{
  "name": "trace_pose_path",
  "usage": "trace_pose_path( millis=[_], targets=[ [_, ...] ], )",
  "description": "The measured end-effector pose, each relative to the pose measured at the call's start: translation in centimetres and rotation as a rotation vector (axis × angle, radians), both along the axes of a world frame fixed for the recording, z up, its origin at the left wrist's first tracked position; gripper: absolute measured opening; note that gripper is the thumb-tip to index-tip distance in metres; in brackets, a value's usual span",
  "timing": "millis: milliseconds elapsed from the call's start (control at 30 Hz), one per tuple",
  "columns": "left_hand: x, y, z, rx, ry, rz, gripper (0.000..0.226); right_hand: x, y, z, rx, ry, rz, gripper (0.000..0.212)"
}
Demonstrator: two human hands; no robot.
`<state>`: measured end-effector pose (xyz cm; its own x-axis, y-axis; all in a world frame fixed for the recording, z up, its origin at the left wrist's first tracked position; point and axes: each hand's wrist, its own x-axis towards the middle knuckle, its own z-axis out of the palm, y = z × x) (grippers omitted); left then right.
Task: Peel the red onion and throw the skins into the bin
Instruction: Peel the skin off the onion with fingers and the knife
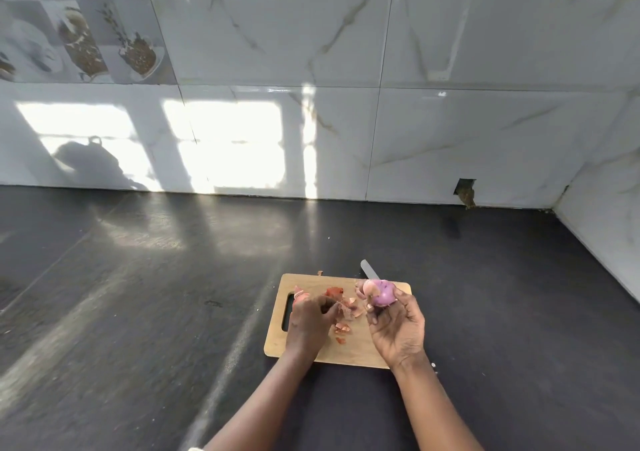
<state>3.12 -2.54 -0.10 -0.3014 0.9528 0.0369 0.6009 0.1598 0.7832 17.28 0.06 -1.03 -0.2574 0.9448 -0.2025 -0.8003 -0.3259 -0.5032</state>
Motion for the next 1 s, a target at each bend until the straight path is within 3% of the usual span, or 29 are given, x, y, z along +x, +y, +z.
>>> trace_pose_path(
  millis=[100, 267, 367, 433, 567, 800, 1000],
  targets=[
    [0.0, 0.0, 0.0, 0.013, 0.049, -0.055, 0.025, -0.2, 0.0, 0.1, -0.018, -0.052, -0.005, 0.068],
    [0.5, 0.0, 0.6, 0.125, -0.014, -0.103, 0.023, -0.5, -0.1, -0.3, -0.008, -0.133, -0.017, 0.074],
    [0.6, 0.1, 0.6, 0.2, -0.107, -0.035, 0.05, -0.7, 0.2, -0.7, -0.016, -0.194, -0.024, 0.085],
    [0.7, 0.1, 0.4, 0.194, -0.124, -0.054, 0.057, -0.6, 0.3, -0.9, -0.021, -0.208, -0.028, 0.072],
    [1.1, 0.0, 1.0, 0.167, -0.143, -0.099, 0.035, -0.8, 0.2, -1.0, -0.026, -0.218, -0.034, 0.025],
    [1.1, 0.1, 0.3, 0.223, -0.237, -0.09, 0.017, -0.9, 0.1, -0.9, -0.016, -0.23, -0.033, 0.013],
    [1.1, 0.4, -0.1, 0.244, -0.256, -0.078, 0.017, -1.0, -0.1, -1.1, -0.013, -0.238, -0.046, 0.024]
  ],
)
